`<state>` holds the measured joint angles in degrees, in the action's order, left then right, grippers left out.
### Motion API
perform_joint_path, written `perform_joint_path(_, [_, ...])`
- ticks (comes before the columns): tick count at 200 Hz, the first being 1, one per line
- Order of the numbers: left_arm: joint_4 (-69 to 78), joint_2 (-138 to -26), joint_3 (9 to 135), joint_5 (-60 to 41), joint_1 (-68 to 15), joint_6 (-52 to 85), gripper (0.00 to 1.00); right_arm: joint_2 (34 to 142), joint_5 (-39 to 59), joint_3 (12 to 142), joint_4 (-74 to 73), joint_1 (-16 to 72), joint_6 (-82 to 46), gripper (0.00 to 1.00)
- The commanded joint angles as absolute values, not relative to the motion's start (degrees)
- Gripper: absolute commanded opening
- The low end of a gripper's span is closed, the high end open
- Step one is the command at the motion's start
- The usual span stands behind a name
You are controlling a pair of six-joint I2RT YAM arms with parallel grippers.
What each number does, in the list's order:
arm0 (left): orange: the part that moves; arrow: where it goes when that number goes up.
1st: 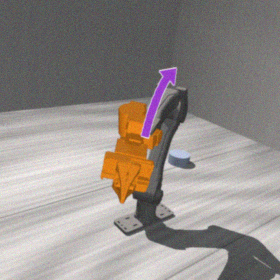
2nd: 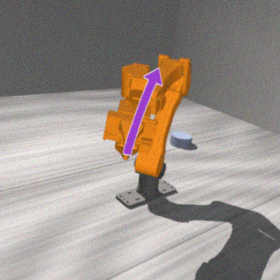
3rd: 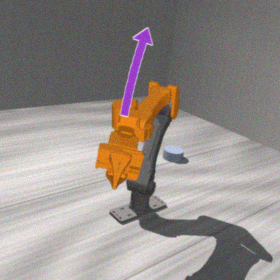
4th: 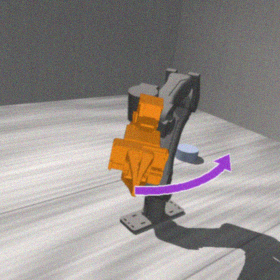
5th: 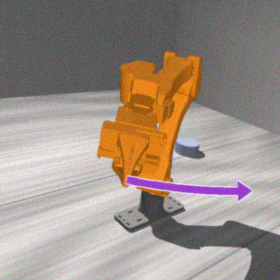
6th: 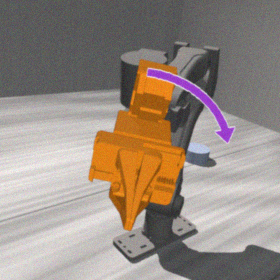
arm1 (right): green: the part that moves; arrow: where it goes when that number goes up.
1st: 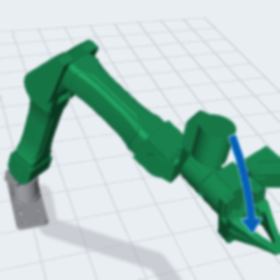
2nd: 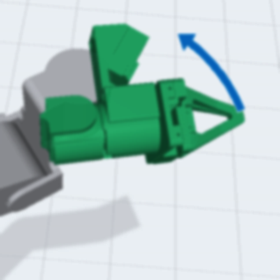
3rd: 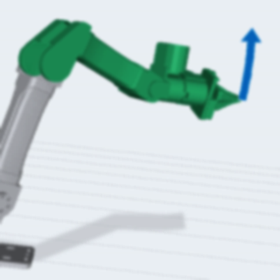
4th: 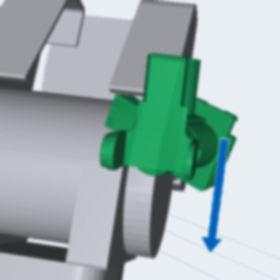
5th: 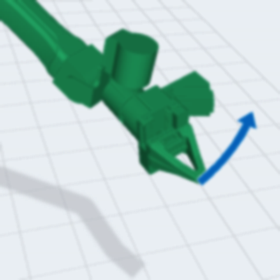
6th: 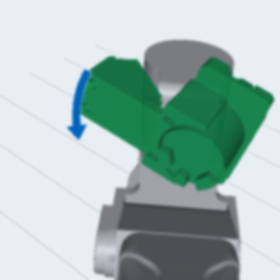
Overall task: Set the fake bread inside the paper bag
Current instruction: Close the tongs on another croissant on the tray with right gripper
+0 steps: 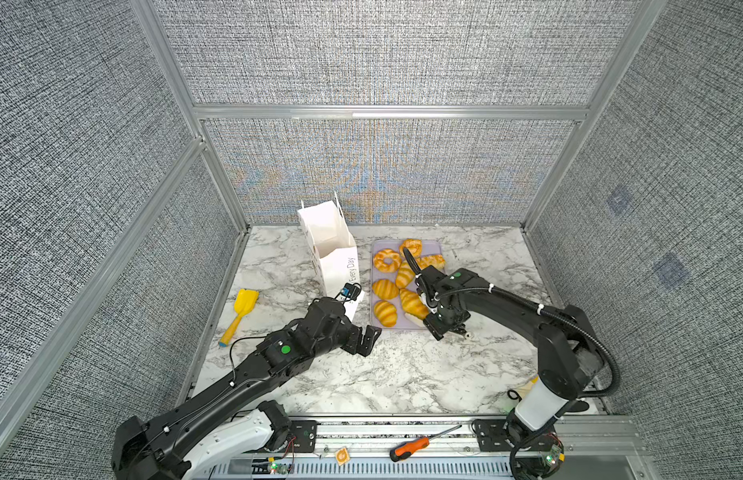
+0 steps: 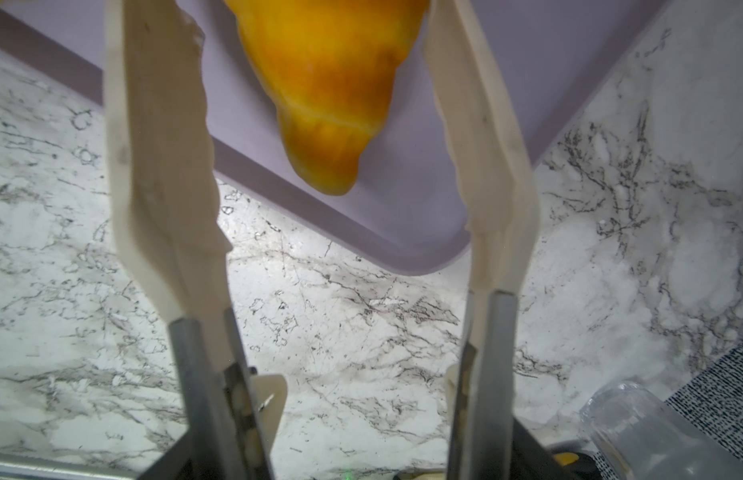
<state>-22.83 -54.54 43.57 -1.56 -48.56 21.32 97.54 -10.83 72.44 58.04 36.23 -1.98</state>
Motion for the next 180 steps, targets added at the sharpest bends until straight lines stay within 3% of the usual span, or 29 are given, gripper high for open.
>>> perform_joint_path(1, [-23.03,-56.07,43.40,-2.28,-48.52,21.75,0.99,98.56,-11.26,73.59,57.90,36.13,-0.02,0.73])
perform_joint_path(70, [-23.72,-57.57,44.12,-0.49,-48.54,21.08,0.99,103.21,-13.45,77.22,60.85,35.80,0.91,0.72])
perform_joint_path(140, [-24.93,-56.88,45.32,1.80,-48.52,19.93,0.99,102.56,-14.30,78.06,64.86,36.07,1.25,0.50])
perform_joint_path(180, [-25.32,-56.81,46.30,2.34,-48.51,18.79,0.99,99.24,-13.62,77.96,65.06,36.00,0.80,0.48])
